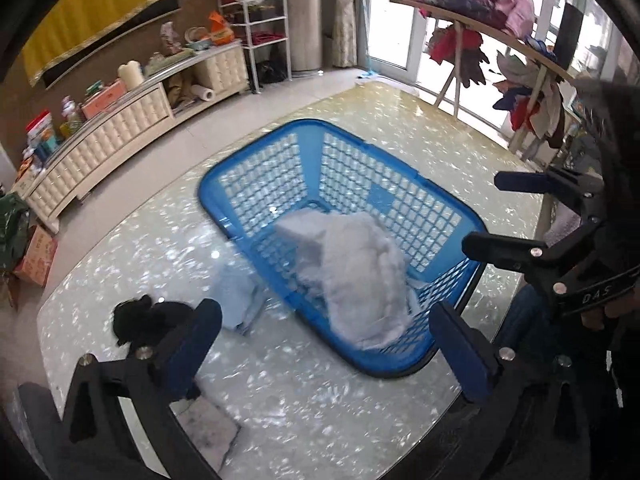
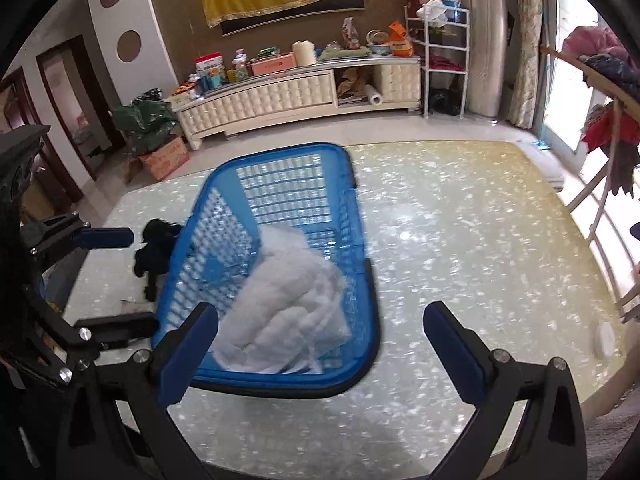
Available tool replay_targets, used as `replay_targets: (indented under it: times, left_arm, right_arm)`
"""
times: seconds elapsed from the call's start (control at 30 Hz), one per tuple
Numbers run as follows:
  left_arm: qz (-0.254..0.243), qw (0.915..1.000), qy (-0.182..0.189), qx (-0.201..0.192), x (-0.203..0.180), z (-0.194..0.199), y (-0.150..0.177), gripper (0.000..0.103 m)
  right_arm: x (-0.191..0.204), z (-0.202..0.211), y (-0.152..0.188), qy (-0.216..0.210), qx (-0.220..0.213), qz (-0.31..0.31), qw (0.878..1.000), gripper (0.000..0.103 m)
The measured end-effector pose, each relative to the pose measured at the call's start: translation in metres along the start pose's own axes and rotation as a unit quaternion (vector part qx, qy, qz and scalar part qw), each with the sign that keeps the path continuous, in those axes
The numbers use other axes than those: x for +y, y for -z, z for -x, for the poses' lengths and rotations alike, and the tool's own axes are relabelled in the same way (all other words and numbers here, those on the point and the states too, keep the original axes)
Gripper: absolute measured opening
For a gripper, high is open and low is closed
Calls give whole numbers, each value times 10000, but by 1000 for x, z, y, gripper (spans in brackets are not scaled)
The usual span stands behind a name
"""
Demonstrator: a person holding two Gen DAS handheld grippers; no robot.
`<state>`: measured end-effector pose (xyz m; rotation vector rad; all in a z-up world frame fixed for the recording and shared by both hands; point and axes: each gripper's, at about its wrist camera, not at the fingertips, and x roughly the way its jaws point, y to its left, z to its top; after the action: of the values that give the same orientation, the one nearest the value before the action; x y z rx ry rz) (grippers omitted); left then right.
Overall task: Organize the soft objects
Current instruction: 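Open the left gripper to release the quilted pad into the basket, then move the right gripper to the black plush toy on the table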
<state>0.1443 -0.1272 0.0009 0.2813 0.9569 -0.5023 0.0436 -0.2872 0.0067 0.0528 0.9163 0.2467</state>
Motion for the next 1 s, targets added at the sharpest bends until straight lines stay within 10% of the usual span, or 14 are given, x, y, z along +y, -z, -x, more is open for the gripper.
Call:
replay_targets:
  times: [1.0]
  left_arm:
    - [1189,9915,-382,366,130,46,138,103]
  right_arm:
    - [152,-53,-30,-352,233,1781,9831,103]
